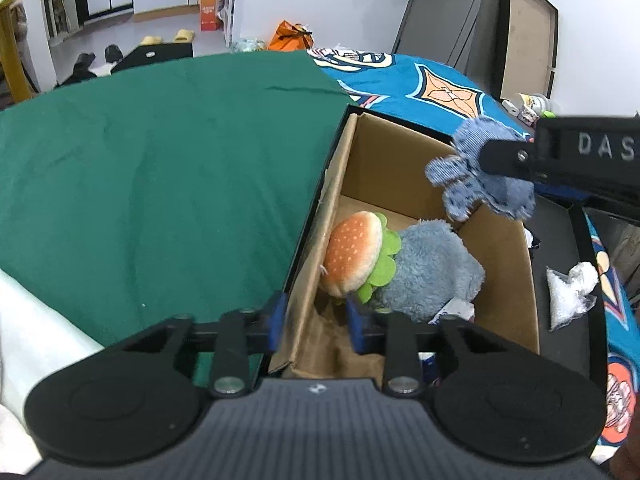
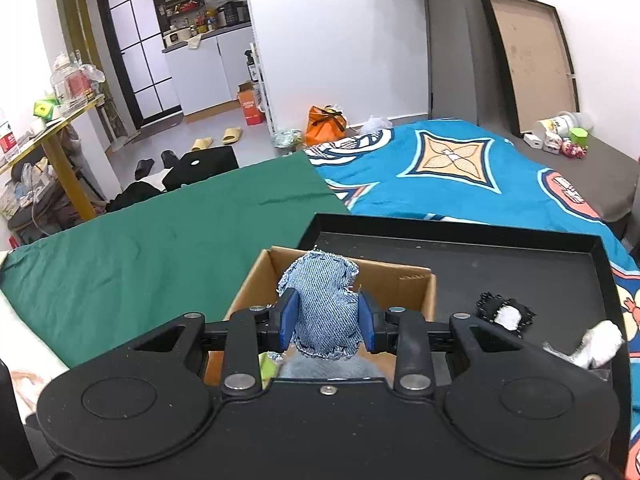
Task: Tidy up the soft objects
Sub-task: 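Open the right gripper to release the denim plush into the box, then reach the right gripper to the bubble-wrap bag and grasp it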
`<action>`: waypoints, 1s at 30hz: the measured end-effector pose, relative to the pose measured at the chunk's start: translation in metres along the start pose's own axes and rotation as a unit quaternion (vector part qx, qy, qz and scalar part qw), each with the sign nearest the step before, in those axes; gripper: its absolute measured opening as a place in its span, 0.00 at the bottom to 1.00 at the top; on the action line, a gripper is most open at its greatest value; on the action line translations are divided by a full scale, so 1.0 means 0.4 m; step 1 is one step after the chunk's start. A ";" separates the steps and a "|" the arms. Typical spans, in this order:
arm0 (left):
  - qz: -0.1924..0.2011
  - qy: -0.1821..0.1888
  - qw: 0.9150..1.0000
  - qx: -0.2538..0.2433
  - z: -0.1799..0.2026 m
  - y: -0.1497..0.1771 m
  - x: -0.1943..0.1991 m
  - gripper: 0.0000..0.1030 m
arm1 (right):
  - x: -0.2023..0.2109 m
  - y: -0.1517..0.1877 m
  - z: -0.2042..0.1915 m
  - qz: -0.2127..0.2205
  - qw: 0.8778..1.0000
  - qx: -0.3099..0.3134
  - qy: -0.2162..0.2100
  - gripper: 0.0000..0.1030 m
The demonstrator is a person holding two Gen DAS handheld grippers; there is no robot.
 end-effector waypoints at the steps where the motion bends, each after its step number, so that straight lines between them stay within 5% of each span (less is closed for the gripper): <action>1: 0.002 -0.001 1.000 0.002 -0.003 -0.001 0.001 0.22 | -0.002 -0.002 -0.006 0.000 1.000 0.000 -0.003 0.34; 7: 0.009 -0.001 1.000 0.014 -0.017 -0.007 0.002 0.12 | -0.008 -0.003 -0.025 -0.006 1.000 0.000 -0.021 0.49; 30: 0.022 -0.024 0.999 -0.010 0.008 -0.011 0.022 0.12 | 0.060 0.056 0.130 -0.014 1.000 -0.016 0.022 0.55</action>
Point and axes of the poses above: each gripper's, at about its wrist camera, not at the fingertips, and x roughly against the way its jaws point, z to its right, y to its underside, the point moved 8 cm from there along -x, roughly the way its jaws point, and after that the axes turned 2 degrees about -x, right-handed, at the moved point
